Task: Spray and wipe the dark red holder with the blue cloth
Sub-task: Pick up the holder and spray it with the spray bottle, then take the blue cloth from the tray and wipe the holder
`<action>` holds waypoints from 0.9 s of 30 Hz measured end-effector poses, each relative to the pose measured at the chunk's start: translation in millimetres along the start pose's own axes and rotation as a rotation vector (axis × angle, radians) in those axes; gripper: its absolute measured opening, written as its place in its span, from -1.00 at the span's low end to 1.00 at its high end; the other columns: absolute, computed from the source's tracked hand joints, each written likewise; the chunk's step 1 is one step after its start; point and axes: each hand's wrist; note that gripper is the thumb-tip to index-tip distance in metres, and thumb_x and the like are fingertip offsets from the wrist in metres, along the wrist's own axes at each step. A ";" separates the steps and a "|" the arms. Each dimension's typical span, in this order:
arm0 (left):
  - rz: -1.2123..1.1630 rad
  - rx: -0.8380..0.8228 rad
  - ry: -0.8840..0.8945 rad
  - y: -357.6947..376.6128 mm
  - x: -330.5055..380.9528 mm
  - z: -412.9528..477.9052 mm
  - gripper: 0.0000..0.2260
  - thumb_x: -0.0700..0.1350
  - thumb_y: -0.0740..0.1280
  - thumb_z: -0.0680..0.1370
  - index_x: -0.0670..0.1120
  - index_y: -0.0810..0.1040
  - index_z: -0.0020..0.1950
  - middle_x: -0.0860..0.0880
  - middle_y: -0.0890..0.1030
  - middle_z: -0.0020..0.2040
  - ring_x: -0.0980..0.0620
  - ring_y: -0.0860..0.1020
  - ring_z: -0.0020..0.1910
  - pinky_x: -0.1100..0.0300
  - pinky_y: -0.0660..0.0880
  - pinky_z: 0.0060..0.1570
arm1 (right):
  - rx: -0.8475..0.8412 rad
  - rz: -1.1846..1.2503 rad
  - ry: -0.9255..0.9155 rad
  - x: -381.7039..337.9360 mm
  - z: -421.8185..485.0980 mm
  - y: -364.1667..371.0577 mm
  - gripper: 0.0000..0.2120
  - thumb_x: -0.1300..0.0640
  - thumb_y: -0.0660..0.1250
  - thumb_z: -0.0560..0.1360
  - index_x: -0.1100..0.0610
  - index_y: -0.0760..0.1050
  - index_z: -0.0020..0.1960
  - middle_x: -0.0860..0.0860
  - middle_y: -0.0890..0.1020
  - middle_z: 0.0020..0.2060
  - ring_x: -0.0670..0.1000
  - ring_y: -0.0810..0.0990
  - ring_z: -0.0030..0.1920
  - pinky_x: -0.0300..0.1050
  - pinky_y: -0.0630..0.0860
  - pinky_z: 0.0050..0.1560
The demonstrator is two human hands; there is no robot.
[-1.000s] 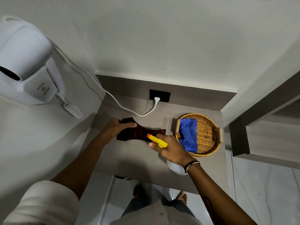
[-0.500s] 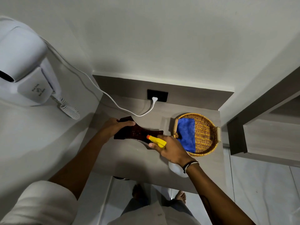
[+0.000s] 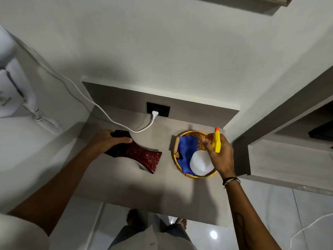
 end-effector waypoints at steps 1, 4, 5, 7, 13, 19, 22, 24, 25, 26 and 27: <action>0.020 0.002 0.022 3.6 4.0 0.7 -0.40 0.25 0.73 0.21 -0.06 0.69 0.07 -0.04 0.75 -0.07 -0.01 0.73 -0.12 0.17 0.62 -0.27 | 0.014 -0.023 0.008 7.1 6.8 -2.3 -0.59 -0.10 0.49 0.59 0.12 0.58 0.31 0.01 0.73 0.04 0.00 0.71 -0.03 0.03 0.70 0.08; 0.076 -0.015 0.093 11.8 17.3 -1.0 -0.41 0.30 0.71 0.15 0.00 0.71 0.01 0.01 0.76 -0.11 0.04 0.73 -0.15 0.19 0.59 -0.28 | 0.031 -0.040 0.022 22.8 20.1 -3.9 -0.48 -0.17 0.48 0.55 0.12 0.57 0.37 0.09 0.75 0.18 0.07 0.70 0.10 0.11 0.69 0.18; 0.107 -0.024 0.123 14.2 21.8 -1.5 -0.41 0.32 0.70 0.14 0.03 0.71 0.01 0.02 0.76 -0.08 0.05 0.72 -0.12 0.17 0.60 -0.23 | 0.025 -0.036 0.023 27.8 22.7 -3.9 -0.43 -0.20 0.47 0.53 0.12 0.56 0.40 0.09 0.75 0.21 0.04 0.69 0.10 0.09 0.67 0.20; 0.163 -0.039 0.186 18.7 29.0 -2.6 -0.39 0.34 0.69 0.12 0.08 0.69 0.04 0.04 0.75 0.00 0.06 0.70 -0.06 0.08 0.66 -0.06 | 0.003 -0.037 0.026 38.6 26.4 -4.3 -0.36 -0.23 0.44 0.50 0.12 0.53 0.45 0.11 0.73 0.25 0.05 0.69 0.14 0.01 0.64 0.21; 0.393 -0.012 0.323 17.8 43.6 -8.5 -0.12 0.44 0.60 0.06 0.04 0.59 0.27 0.06 0.64 0.09 0.00 0.63 0.02 0.12 0.60 -0.09 | -0.016 0.070 0.126 59.9 24.3 -3.5 -0.19 -0.15 0.57 0.44 0.08 0.39 0.58 0.09 0.64 0.41 0.10 0.62 0.36 0.08 0.59 0.33; 0.529 -0.024 0.501 27.3 51.3 -16.5 0.00 0.38 0.59 0.08 -0.03 0.49 0.43 0.06 0.57 0.17 -0.03 0.57 0.09 0.03 0.59 -0.01 | 0.259 -0.093 0.321 71.2 -61.6 17.5 -0.31 -0.45 0.39 0.46 0.08 0.51 0.31 0.11 0.66 0.23 0.13 0.56 0.28 0.22 0.59 0.30; 0.583 -0.027 0.560 27.9 51.4 -20.3 0.02 0.34 0.61 0.11 -0.05 0.47 0.48 0.00 0.59 0.22 -0.03 0.56 0.11 0.03 0.56 0.03 | 0.191 -0.269 0.034 54.6 -94.7 49.7 -0.52 -0.28 0.29 0.63 0.14 0.61 0.09 0.12 0.69 -0.01 0.20 0.64 0.06 0.06 0.52 0.11; 0.610 -0.030 0.583 28.4 53.6 -20.4 0.02 0.30 0.64 0.13 -0.07 0.45 0.50 -0.03 0.59 0.23 -0.04 0.55 0.11 0.02 0.54 0.05 | 0.056 -0.388 -0.173 44.0 -77.7 67.8 -0.70 -0.05 0.33 0.65 0.16 0.65 0.17 0.14 0.71 0.07 0.22 0.67 0.11 0.08 0.56 0.16; 0.616 -0.029 0.591 29.1 54.9 -20.2 0.00 0.28 0.66 0.15 -0.08 0.45 0.49 -0.04 0.59 0.22 -0.05 0.55 0.11 0.03 0.53 0.04 | -0.027 -0.436 -0.196 37.0 -61.8 74.6 -0.68 0.01 0.32 0.68 0.17 0.62 0.32 0.16 0.70 0.21 0.24 0.65 0.24 0.12 0.57 0.29; 0.623 -0.031 0.598 30.8 55.5 -20.4 -0.02 0.26 0.68 0.16 -0.07 0.45 0.48 -0.04 0.59 0.22 -0.05 0.54 0.11 0.04 0.52 0.03 | -0.118 -0.490 -0.192 31.6 -46.3 80.2 -0.60 0.04 0.29 0.71 0.18 0.52 0.48 0.19 0.63 0.39 0.26 0.58 0.42 0.16 0.51 0.46; 0.628 -0.034 0.604 32.8 56.3 -21.1 -0.02 0.24 0.69 0.16 -0.07 0.45 0.48 -0.04 0.59 0.22 -0.06 0.55 0.11 0.04 0.51 0.03 | -0.205 -0.545 -0.178 27.8 -32.3 84.3 -0.51 0.06 0.23 0.75 0.21 0.36 0.62 0.22 0.48 0.56 0.27 0.42 0.59 0.18 0.37 0.62</action>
Point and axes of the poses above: each hand's wrist, its own z-axis towards the middle knuckle, its own y-axis out of the palm, x = y × z
